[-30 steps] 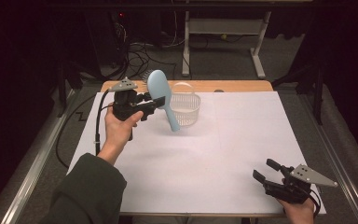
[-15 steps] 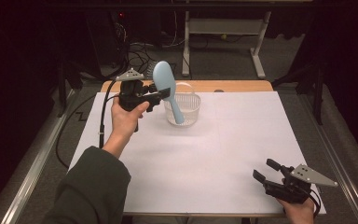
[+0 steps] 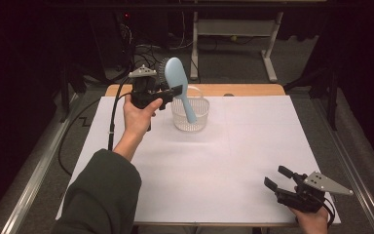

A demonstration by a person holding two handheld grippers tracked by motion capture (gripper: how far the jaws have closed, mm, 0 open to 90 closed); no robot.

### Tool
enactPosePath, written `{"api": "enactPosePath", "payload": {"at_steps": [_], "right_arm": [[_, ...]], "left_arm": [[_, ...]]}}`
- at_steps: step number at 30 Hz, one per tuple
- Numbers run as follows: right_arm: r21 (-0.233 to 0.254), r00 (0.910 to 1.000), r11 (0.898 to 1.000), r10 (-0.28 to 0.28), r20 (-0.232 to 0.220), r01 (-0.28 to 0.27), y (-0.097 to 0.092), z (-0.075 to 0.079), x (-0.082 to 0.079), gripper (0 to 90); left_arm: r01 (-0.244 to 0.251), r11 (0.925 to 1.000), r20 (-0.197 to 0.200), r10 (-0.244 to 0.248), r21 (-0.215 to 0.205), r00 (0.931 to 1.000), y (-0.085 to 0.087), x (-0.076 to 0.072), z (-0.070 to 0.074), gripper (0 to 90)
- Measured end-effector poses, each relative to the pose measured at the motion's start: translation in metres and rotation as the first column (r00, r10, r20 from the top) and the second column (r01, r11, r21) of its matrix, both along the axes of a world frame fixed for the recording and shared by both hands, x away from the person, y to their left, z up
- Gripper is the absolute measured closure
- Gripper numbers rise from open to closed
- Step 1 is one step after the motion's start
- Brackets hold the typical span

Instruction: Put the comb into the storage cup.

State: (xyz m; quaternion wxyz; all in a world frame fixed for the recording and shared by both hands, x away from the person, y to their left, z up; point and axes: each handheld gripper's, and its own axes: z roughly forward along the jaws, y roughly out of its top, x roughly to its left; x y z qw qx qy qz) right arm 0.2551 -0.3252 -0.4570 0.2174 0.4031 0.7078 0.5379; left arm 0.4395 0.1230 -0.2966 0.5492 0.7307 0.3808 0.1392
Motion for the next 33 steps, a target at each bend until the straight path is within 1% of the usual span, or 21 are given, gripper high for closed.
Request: {"api": "enactPosePath", "payload": {"at_steps": [4,12,15,16,22,25,27,30,33], "right_arm": [[-0.004,1.0,1.0,0.002,0.002,-0.002,0.0,0.0,0.0,28.9],[-0.002,1.0,1.0,0.0,0.002,0.0,0.0,0.0,0.0,29.0],[-0.002,1.0,1.0,0.0,0.002,0.0,0.0,0.0,0.0,29.0],[0.0,1.0,1.0,0.0,0.001,0.0,0.0,0.0,0.0,29.1],[0.001,1.0,1.0,0.004,0.0,-0.004,0.0,0.0,0.001,29.2],[-0.001,1.0,1.0,0.002,0.001,-0.002,0.0,0.0,0.001,29.2],[-0.002,1.0,1.0,0.004,0.001,-0.004,0.0,0.0,0.0,29.2],[-0.002,1.0,1.0,0.004,0.001,-0.004,0.0,0.0,0.001,29.1],[-0.004,1.0,1.0,0.007,0.004,-0.007,0.0,0.0,0.0,29.1]], "left_arm": [[-0.01,0.9999,-0.001,0.01,0.011,0.9999,-0.002,0.005,0.001,54.3],[-0.029,0.9996,-0.002,0.029,0.0,0.9996,-0.005,0.014,0.003,54.3],[-0.041,0.999,-0.014,0.04,-0.02,0.9991,-0.006,0.019,0.001,54.2],[-0.048,0.9985,-0.012,0.048,-0.025,0.9988,-0.006,0.02,0.0,54.2],[-0.057,0.9984,-0.01,0.057,-0.007,0.9983,-0.011,0.025,-0.002,54.1],[-0.06,0.9982,-0.013,0.06,-0.003,0.9981,-0.013,0.028,-0.004,54.1],[-0.063,0.998,-0.008,0.063,-0.003,0.998,-0.014,0.03,-0.006,54.0],[-0.055,0.9985,-0.011,0.055,-0.001,0.9984,-0.016,0.032,-0.009,53.9],[-0.057,0.9983,-0.009,0.057,0.012,0.9983,-0.018,0.033,-0.011,53.8]]}}
